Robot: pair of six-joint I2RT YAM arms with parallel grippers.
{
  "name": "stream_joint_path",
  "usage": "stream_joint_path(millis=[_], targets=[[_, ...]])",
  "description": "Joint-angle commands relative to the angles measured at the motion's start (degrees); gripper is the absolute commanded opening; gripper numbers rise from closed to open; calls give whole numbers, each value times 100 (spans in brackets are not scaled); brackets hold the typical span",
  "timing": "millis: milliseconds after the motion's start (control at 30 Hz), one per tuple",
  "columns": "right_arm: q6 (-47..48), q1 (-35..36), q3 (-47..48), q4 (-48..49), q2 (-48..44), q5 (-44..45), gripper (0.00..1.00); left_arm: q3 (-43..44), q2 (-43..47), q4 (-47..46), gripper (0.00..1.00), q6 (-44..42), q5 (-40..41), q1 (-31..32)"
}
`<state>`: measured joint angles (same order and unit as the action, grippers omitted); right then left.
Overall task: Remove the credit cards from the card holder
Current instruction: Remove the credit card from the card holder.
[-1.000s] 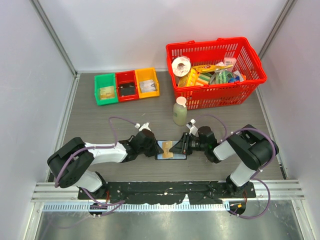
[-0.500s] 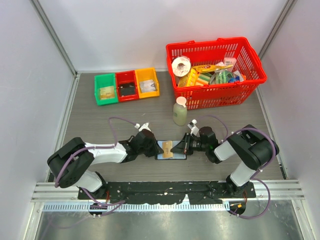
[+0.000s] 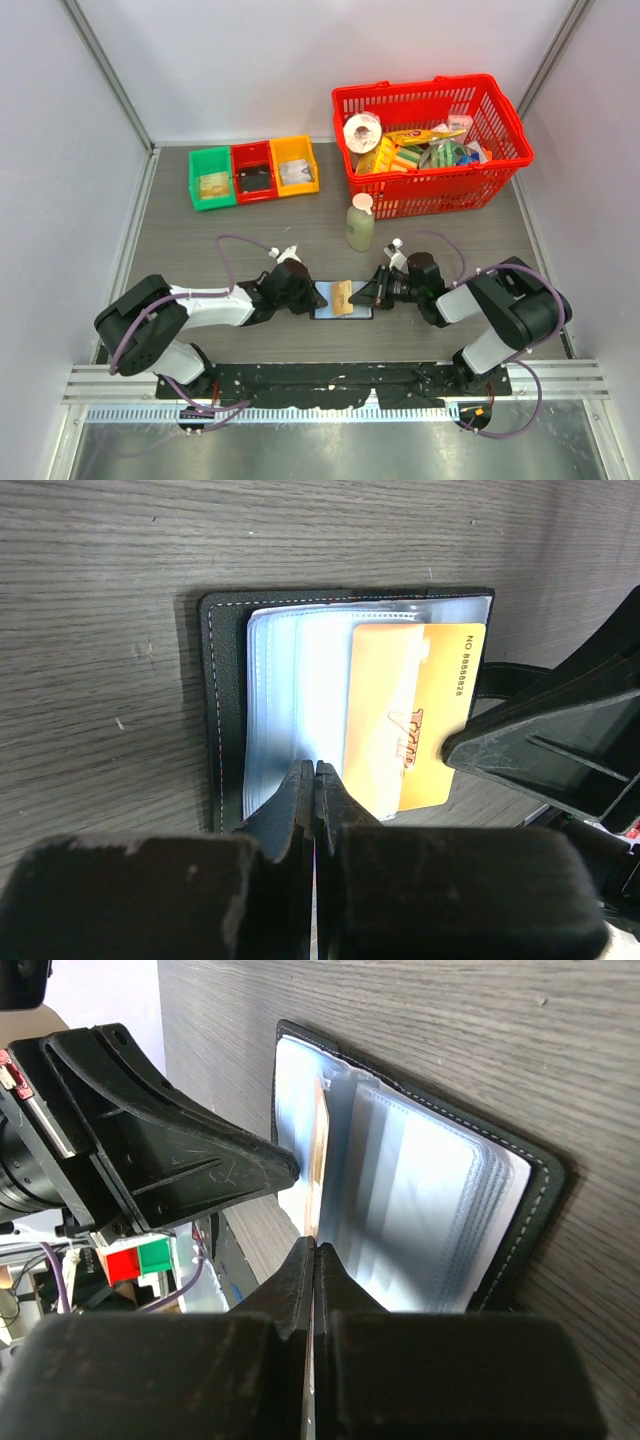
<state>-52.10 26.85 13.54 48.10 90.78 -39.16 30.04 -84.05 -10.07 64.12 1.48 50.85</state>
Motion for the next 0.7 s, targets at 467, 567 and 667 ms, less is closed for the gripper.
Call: stream_joint_path(millis=[467, 567, 667], targets=[[1922, -294, 808, -4527, -2530, 866, 1, -60, 994, 856, 22, -496, 450, 4], [1958, -294, 887, -4651, -2784, 813, 1, 89, 1373, 989, 50, -803, 520, -40], [2089, -294, 1027, -4774, -3109, 638, 1, 308, 1760, 1331, 74, -1295, 355, -206]])
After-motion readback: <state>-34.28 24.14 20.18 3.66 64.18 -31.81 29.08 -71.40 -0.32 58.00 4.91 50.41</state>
